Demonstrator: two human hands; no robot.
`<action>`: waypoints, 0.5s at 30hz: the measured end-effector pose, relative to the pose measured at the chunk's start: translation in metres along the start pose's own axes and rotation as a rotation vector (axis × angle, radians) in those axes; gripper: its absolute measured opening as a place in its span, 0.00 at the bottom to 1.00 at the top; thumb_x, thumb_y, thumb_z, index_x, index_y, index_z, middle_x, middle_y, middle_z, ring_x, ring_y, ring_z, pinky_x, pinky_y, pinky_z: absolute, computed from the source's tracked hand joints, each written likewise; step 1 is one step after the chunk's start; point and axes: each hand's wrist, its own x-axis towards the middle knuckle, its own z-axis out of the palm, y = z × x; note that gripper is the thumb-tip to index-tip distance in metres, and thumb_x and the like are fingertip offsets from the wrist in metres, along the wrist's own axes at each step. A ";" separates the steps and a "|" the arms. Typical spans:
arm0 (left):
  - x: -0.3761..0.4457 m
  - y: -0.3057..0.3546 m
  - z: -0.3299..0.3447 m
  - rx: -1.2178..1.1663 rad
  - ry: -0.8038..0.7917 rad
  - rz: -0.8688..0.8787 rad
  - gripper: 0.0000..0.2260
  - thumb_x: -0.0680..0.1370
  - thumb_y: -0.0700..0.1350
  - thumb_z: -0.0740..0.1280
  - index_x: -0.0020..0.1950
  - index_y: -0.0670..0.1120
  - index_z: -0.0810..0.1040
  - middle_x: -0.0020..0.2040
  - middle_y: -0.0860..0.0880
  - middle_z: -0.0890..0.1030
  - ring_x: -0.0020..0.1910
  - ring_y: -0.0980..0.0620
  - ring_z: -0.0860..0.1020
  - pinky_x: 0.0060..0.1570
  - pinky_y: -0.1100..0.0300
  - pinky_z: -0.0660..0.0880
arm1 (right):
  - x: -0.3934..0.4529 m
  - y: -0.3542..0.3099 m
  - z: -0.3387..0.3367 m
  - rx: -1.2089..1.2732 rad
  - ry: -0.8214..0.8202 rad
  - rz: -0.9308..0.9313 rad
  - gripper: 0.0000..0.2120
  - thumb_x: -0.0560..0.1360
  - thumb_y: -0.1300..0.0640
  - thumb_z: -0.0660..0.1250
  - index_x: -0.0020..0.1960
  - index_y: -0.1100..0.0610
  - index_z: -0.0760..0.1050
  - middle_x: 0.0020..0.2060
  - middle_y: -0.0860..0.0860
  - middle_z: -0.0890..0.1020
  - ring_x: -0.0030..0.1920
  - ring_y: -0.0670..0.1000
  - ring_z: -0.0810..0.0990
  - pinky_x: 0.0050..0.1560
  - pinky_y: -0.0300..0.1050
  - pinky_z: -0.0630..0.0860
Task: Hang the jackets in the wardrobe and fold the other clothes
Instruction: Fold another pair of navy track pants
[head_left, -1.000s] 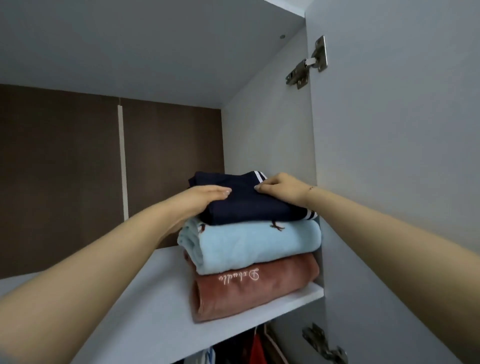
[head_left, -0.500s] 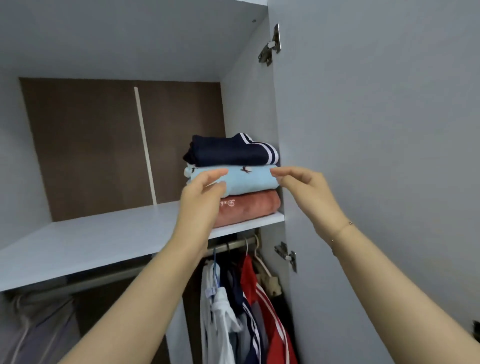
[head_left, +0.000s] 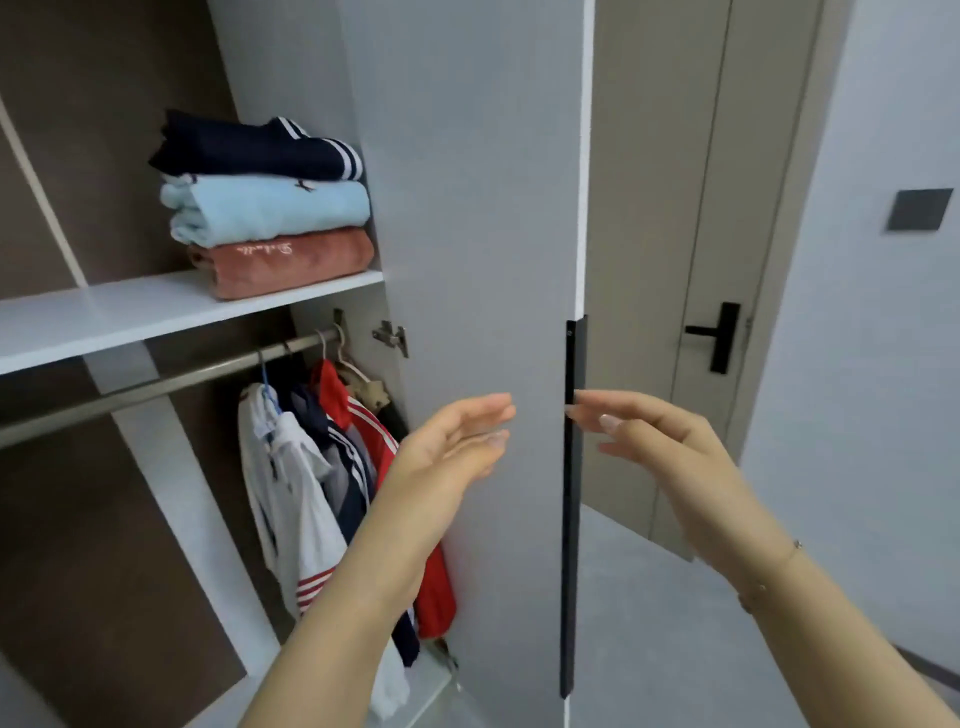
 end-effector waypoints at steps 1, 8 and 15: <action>-0.013 -0.008 0.014 -0.004 -0.052 -0.023 0.14 0.79 0.37 0.64 0.60 0.52 0.79 0.56 0.58 0.83 0.59 0.61 0.79 0.60 0.62 0.74 | -0.023 0.007 -0.012 -0.021 0.026 0.033 0.14 0.80 0.61 0.62 0.58 0.49 0.81 0.53 0.44 0.85 0.58 0.42 0.80 0.60 0.44 0.73; -0.076 -0.044 0.150 -0.082 -0.324 -0.188 0.13 0.80 0.37 0.63 0.59 0.52 0.79 0.55 0.58 0.83 0.57 0.60 0.80 0.57 0.63 0.75 | -0.172 0.032 -0.127 -0.058 0.300 0.227 0.14 0.79 0.64 0.61 0.57 0.52 0.81 0.53 0.47 0.85 0.59 0.46 0.80 0.64 0.50 0.73; -0.123 -0.060 0.354 -0.172 -0.627 -0.292 0.12 0.79 0.37 0.63 0.57 0.49 0.79 0.54 0.54 0.84 0.56 0.57 0.81 0.57 0.59 0.74 | -0.319 0.038 -0.276 -0.062 0.715 0.279 0.17 0.78 0.70 0.60 0.57 0.55 0.81 0.51 0.49 0.85 0.55 0.47 0.82 0.57 0.41 0.76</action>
